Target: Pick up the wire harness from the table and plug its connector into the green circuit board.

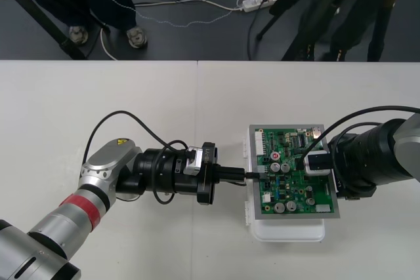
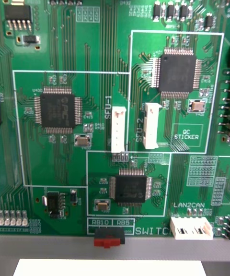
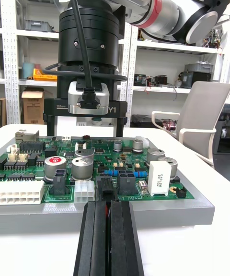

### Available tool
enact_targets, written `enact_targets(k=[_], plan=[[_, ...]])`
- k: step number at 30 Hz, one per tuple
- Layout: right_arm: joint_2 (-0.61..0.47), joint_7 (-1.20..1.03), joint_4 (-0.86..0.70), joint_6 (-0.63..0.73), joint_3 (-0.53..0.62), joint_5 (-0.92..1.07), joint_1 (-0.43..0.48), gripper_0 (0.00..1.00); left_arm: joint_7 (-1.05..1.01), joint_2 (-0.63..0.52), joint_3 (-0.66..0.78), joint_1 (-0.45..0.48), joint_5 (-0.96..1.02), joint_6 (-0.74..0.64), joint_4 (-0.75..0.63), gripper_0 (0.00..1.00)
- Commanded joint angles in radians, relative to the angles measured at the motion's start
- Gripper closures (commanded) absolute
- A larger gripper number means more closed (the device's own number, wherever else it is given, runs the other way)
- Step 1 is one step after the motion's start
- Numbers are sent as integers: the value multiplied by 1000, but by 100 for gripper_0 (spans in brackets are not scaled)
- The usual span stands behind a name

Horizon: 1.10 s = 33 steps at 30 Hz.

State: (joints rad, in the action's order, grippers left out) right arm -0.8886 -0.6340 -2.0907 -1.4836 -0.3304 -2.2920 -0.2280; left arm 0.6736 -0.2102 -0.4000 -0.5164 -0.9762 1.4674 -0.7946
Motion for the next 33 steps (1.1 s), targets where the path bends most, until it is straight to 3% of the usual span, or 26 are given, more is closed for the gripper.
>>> enact_targets(k=[1, 33], plan=[[-12, 37, -23, -6, -19, 19, -31, 0, 18, -12, -20, -31, 5, -32, -35, 100], [-12, 36, -23, -17, -19, 23, -31, 0, 30, -14, -22, -33, -16, -42, -37, 100]])
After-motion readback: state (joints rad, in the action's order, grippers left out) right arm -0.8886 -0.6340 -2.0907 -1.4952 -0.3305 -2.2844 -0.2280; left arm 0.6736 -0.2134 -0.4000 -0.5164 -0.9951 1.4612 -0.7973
